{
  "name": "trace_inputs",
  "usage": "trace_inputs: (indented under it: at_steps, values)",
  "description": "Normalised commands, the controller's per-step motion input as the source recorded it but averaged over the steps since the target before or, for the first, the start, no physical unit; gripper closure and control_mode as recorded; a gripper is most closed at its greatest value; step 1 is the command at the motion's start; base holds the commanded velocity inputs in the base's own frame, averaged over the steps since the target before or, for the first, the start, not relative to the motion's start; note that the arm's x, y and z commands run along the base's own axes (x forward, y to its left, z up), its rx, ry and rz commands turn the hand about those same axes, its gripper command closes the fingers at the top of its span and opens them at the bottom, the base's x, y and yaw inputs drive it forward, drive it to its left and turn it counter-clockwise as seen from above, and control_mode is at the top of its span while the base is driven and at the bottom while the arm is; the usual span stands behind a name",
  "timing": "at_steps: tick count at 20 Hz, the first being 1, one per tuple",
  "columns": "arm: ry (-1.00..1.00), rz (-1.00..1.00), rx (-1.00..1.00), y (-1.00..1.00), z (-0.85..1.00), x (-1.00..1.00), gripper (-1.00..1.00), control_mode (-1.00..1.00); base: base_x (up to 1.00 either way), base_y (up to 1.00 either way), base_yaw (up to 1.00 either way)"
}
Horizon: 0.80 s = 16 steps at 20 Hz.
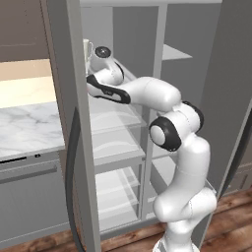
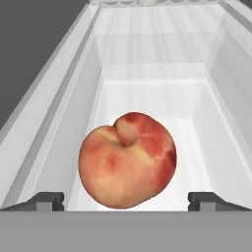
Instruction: Take the peach and mango from the fridge shelf and place them in the freezer drawer to begin freezing them.
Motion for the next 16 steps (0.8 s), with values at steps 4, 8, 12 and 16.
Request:
trace_inputs:
  at_steps: [4,8,12,16]
  values:
    - [0.00,0.00,0.00,0.01,-0.02,0.21,-1.00,-1.00,0.00,0.00,0.00]
    - [0.03,0.00,0.00,0.04,-0.10,0.23,-1.00,-1.00,0.00,0.00,0.00]
    - [0.02,0.00,0.00,0.00,-0.18,0.06,1.00,-1.00,0.00,0.00,0.00]
    - [0.00,0.00,0.00,0.00,-0.08,0.00,1.00,-1.00,0.00,0.00,0.00]
